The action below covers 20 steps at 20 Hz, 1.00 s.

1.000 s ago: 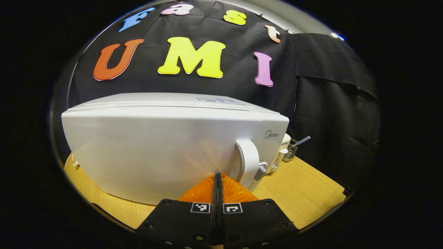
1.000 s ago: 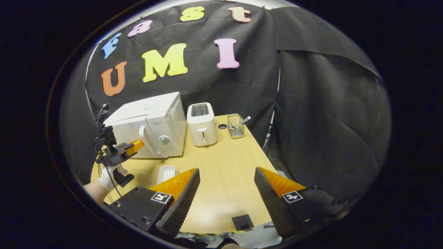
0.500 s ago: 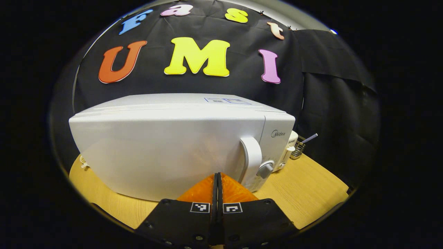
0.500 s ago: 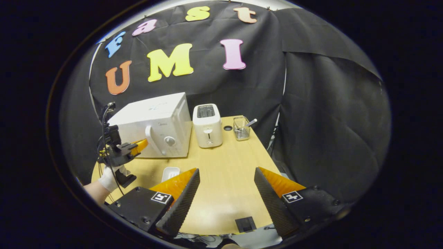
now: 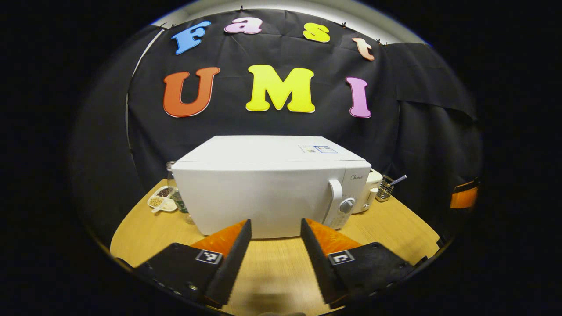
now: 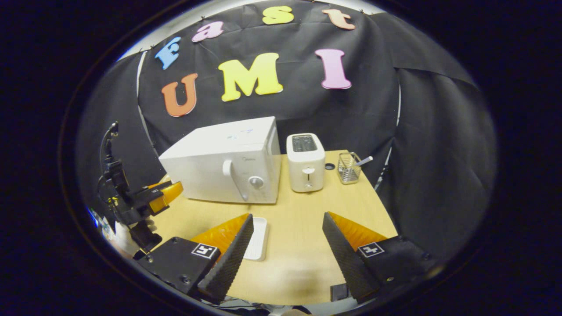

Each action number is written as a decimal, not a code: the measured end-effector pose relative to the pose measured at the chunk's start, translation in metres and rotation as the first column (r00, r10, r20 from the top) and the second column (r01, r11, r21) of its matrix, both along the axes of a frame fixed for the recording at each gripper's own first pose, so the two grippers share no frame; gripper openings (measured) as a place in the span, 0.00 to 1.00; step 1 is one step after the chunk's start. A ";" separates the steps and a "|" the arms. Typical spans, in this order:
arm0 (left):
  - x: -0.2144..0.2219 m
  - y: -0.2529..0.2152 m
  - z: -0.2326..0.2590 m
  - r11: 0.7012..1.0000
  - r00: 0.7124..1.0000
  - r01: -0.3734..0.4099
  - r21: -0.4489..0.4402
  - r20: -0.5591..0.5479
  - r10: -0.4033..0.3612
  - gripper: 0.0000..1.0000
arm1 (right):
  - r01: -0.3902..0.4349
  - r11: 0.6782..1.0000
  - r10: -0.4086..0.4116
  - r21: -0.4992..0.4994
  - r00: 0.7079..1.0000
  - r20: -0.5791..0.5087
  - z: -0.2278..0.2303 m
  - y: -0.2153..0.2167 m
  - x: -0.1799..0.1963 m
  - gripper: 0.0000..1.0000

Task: Open the microwave oven with the left hand, put the food in, and close the microwave oven.

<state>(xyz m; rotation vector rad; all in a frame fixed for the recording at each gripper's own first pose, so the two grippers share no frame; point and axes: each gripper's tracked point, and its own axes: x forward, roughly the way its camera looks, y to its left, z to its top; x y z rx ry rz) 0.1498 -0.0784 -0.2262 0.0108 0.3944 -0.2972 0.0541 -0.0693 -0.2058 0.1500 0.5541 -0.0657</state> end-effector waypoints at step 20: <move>-0.096 0.077 0.218 0.994 0.946 -0.104 -0.021 0.306 0.105 0.93 | -0.009 0.997 0.043 -0.077 0.887 0.460 0.185 0.084 -0.003 0.90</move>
